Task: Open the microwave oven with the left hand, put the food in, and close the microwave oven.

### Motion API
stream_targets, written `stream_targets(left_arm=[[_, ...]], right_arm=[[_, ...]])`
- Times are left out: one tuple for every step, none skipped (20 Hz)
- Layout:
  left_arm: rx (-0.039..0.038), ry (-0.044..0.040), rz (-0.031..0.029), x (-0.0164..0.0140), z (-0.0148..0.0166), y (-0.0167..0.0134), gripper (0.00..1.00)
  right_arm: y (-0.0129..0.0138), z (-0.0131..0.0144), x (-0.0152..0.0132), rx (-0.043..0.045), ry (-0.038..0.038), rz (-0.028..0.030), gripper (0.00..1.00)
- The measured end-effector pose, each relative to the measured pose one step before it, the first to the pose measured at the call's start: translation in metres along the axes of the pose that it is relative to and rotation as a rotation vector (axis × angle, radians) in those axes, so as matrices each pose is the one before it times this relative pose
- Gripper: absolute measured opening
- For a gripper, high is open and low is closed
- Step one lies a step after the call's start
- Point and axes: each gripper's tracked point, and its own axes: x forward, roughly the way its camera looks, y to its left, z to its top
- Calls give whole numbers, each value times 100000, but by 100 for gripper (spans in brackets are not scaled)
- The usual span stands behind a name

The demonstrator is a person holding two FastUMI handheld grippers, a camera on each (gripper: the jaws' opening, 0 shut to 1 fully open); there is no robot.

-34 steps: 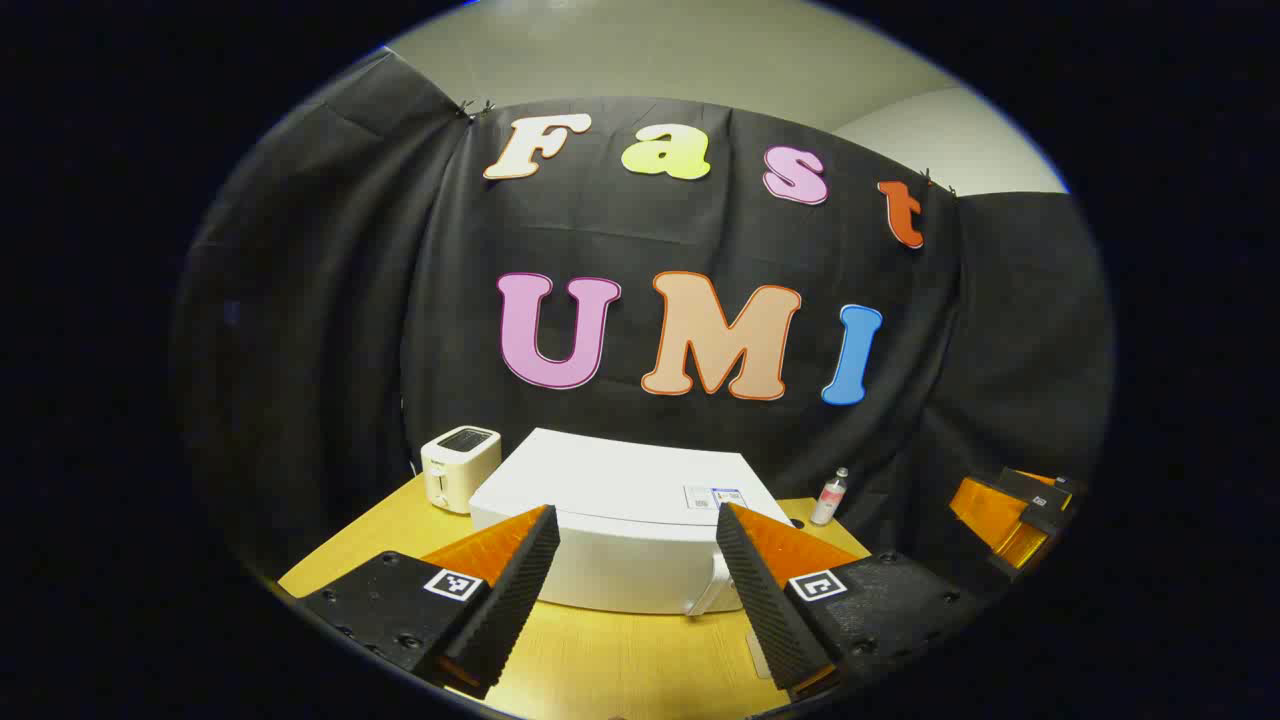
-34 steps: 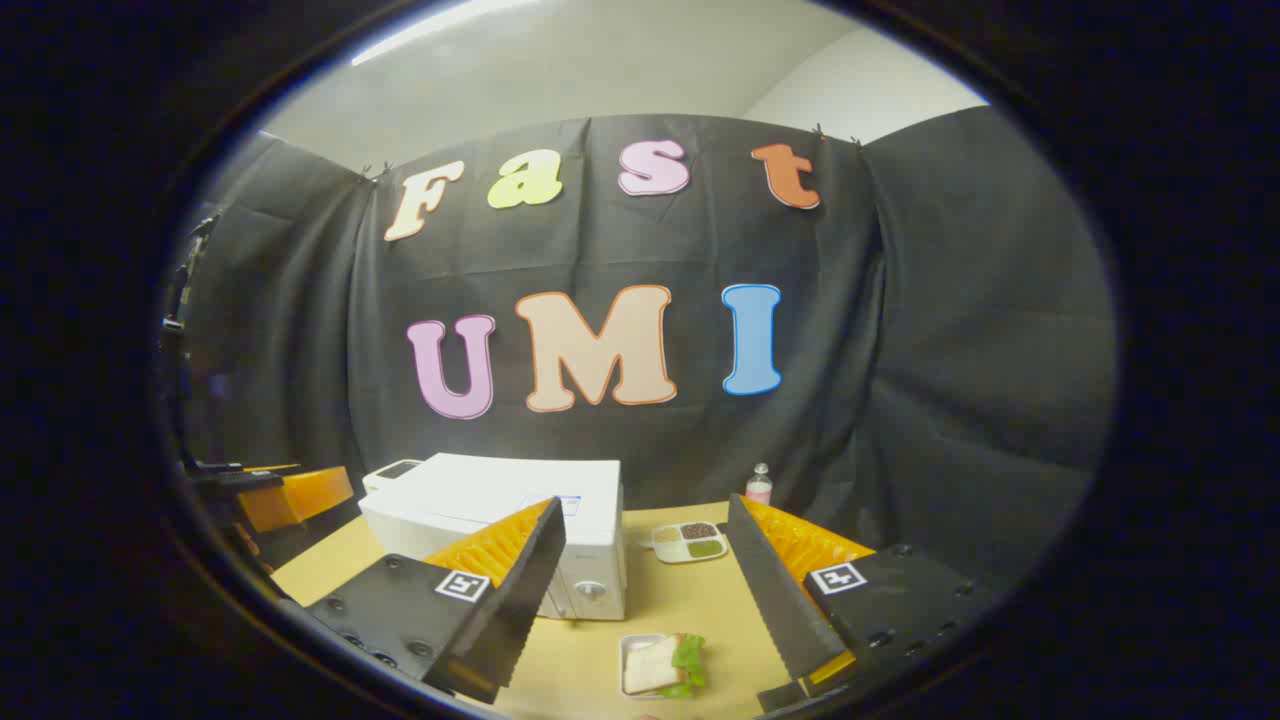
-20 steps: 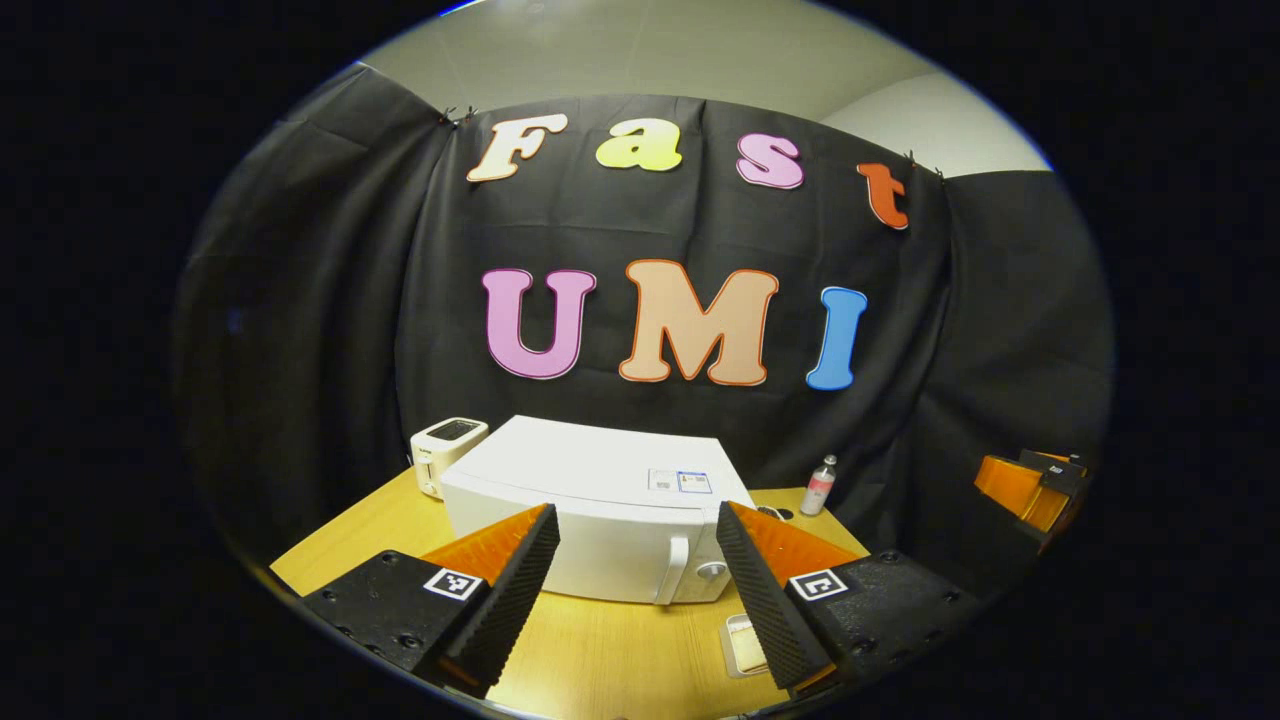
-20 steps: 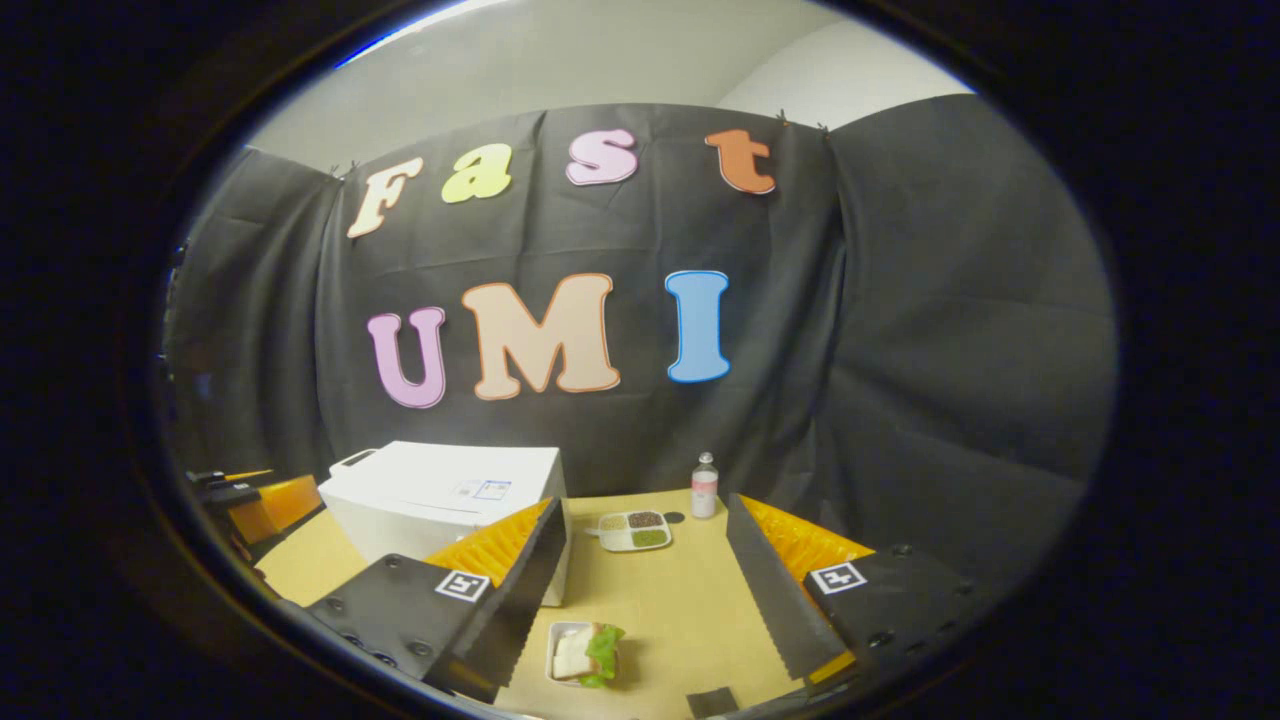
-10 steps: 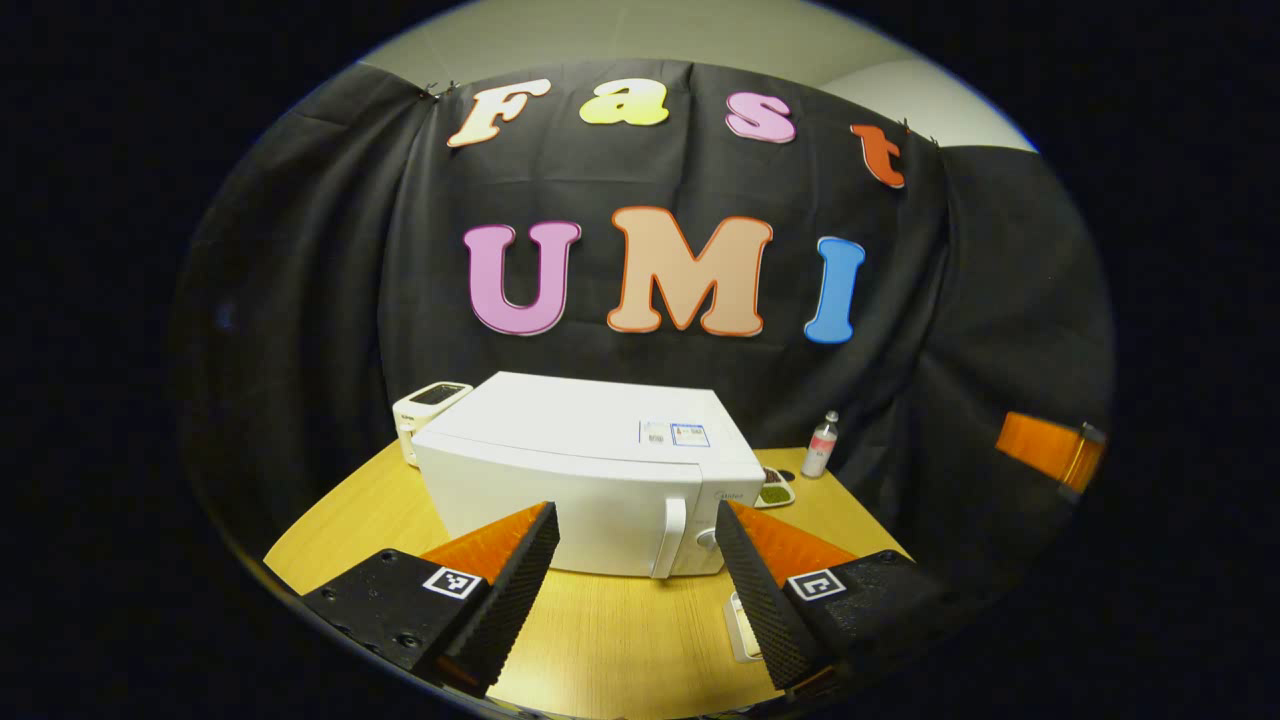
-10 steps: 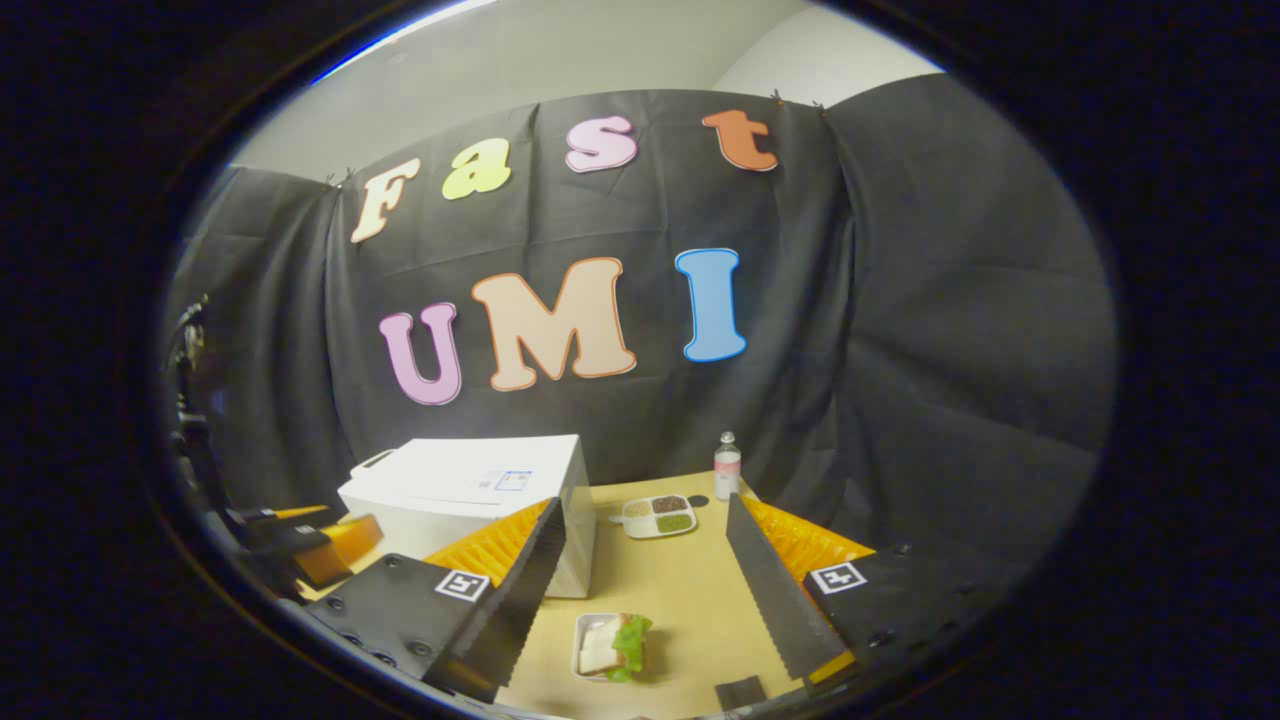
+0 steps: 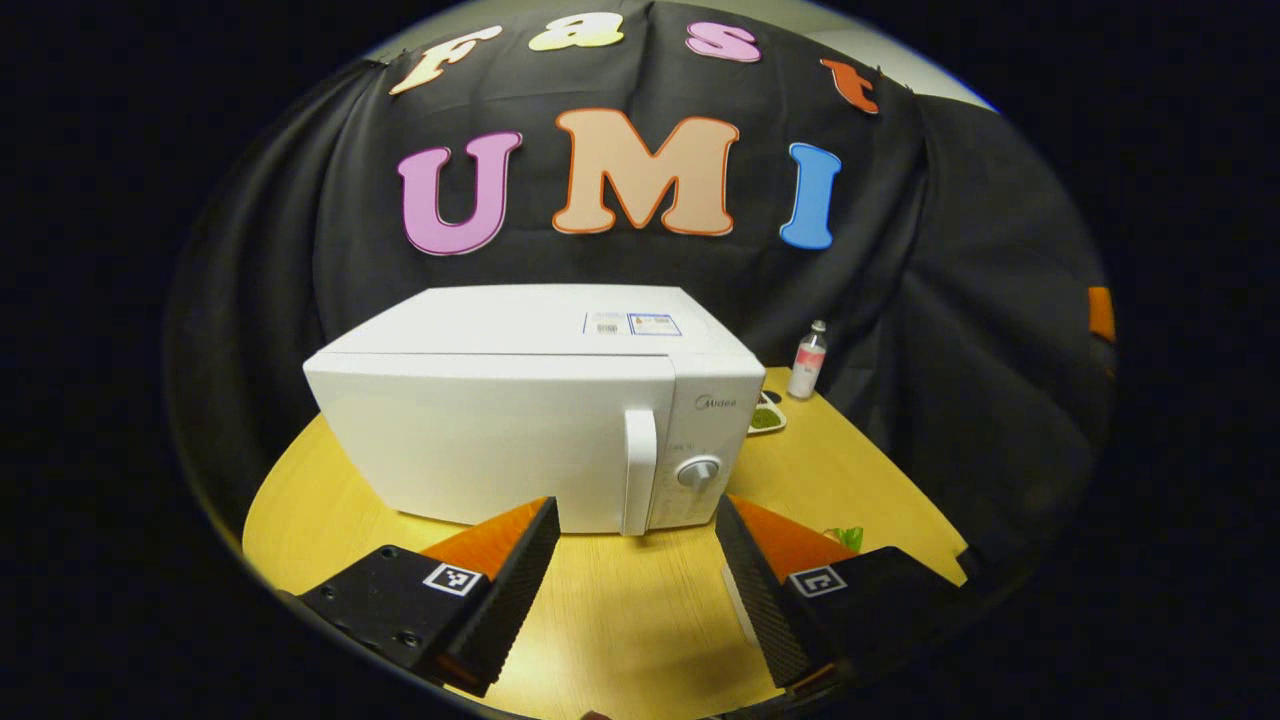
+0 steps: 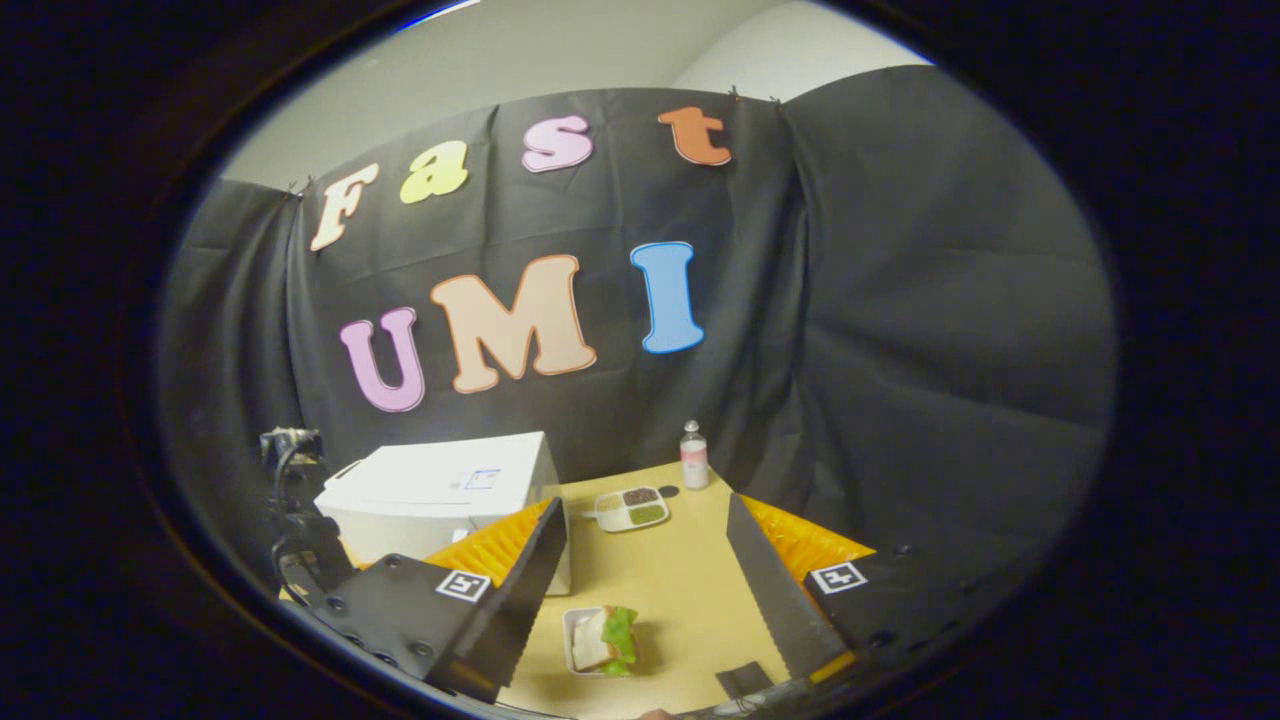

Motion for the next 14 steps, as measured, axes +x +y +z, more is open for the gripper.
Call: stream_targets(left_arm=[[-212, 2656, -174, 708, -820, 169, 95], [-182, 1719, 322, 531, -874, 293, 94], [-437, 1922, -39, 797, -657, 115, 94], [-475, 1436, -203, 700, -510, 42, 94], [-518, 1788, 147, 678, -492, 71, 94], [-431, 825, -219, 746, -295, 137, 94], [-473, 251, -154, 824, -5, 128, 94], [-778, 573, -80, 845, -69, 4, 94], [-987, 825, 359, 965, -199, 76, 94], [-628, 674, 1295, 748, 36, 204, 93], [-315, 580, 750, 722, 28, 158, 91], [-266, 736, 26, 642, -52, 79, 88], [508, 608, -477, 511, -159, 42, 86], [1402, 900, -128, 364, -118, 155, 84]], right_arm=[[-303, -225, -112, -365, 310, -1389, 92], [-198, -170, -217, -314, 519, -1207, 92], [-154, -281, -334, -200, 603, -750, 92], [-124, -25, -379, -339, 70, -667, 92], [-163, 42, -349, -457, -210, -731, 92], [-174, -100, -295, -401, -65, -636, 100], [-101, -215, -259, -349, 228, -572, 92], [-148, -232, -223, -270, 546, -643, 92], [-142, -329, -43, -247, 673, -574, 92], [-230, -207, -104, -48, 724, -685, 92], [-104, -218, 37, 280, 868, -357, 92], [-27, -140, 2, 487, 747, -217, 92], [-45, -181, 133, 216, 341, -169, 92], [-156, -157, 81, -372, 766, -292, 92]])
